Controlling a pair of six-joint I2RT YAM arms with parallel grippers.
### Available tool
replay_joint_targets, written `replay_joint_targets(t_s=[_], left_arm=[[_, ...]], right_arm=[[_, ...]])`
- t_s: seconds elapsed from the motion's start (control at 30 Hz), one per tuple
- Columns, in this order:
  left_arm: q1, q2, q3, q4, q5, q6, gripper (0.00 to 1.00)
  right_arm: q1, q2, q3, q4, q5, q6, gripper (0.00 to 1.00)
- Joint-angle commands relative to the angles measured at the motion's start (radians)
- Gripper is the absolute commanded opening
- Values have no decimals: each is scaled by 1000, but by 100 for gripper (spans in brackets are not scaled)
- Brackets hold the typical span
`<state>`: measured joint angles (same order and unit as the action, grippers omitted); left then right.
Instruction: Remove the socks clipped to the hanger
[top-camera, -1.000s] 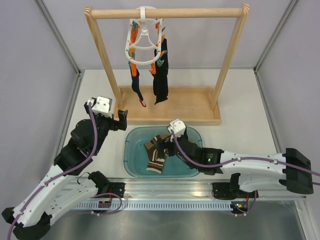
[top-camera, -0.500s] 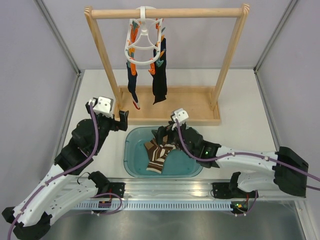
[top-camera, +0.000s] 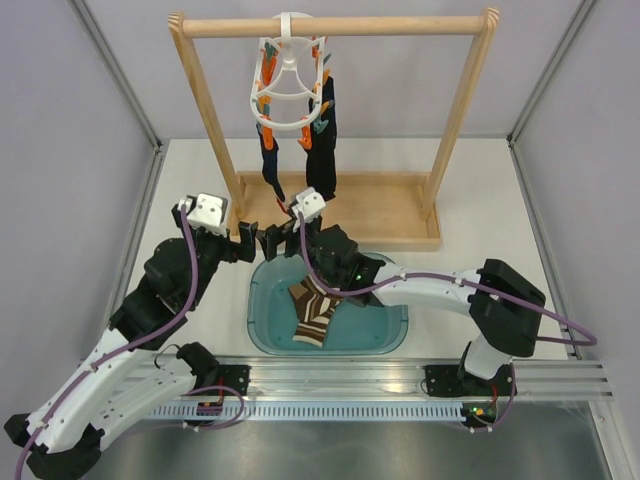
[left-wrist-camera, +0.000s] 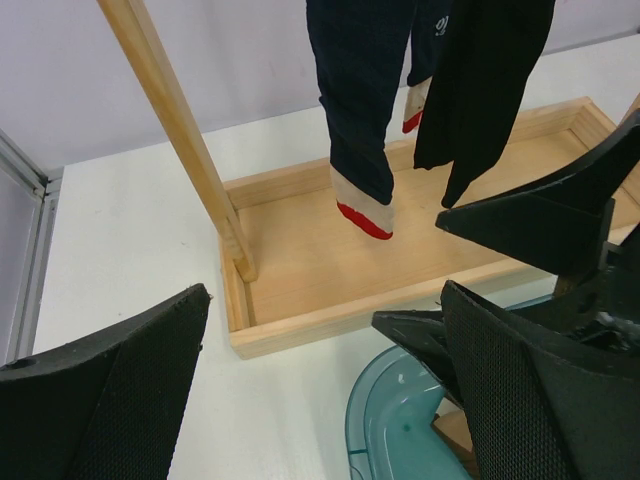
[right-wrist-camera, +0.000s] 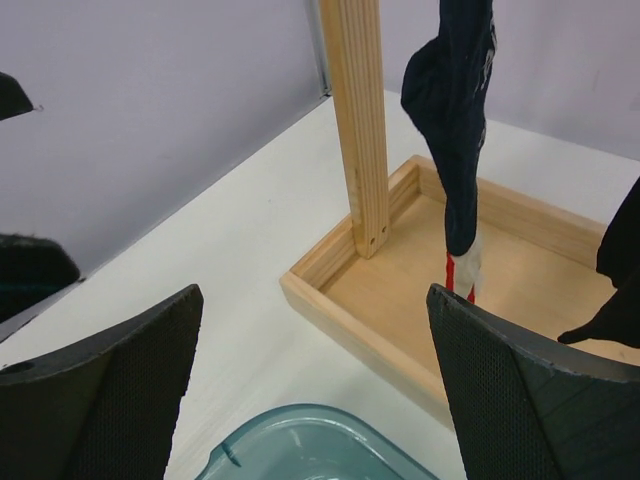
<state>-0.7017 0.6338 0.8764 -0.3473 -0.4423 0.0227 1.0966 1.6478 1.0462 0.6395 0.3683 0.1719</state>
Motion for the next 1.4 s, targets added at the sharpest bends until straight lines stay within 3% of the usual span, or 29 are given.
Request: replay_joint_targets(t_s=[0.0, 0.3, 0.8, 0.97, 1.33, 1.37], left_arm=[[8, -2, -11, 37, 16, -27, 100], [14, -2, -14, 37, 16, -30, 100], [27, -2, -19, 44, 25, -36, 100], [28, -3, -19, 42, 31, -37, 100], [34, -6, -20, 45, 30, -35, 100], [36, -8, -20, 44, 30, -35, 100]], right_arm=[[-1, 50, 84, 77, 34, -67, 96], [-1, 107, 158, 106, 110, -166, 95], [-27, 240, 281, 167, 95, -256, 93], [-41, 271, 294, 186, 104, -284, 72], [-49, 285, 321, 166, 144, -327, 35], [-50, 284, 319, 164, 152, -330, 24]])
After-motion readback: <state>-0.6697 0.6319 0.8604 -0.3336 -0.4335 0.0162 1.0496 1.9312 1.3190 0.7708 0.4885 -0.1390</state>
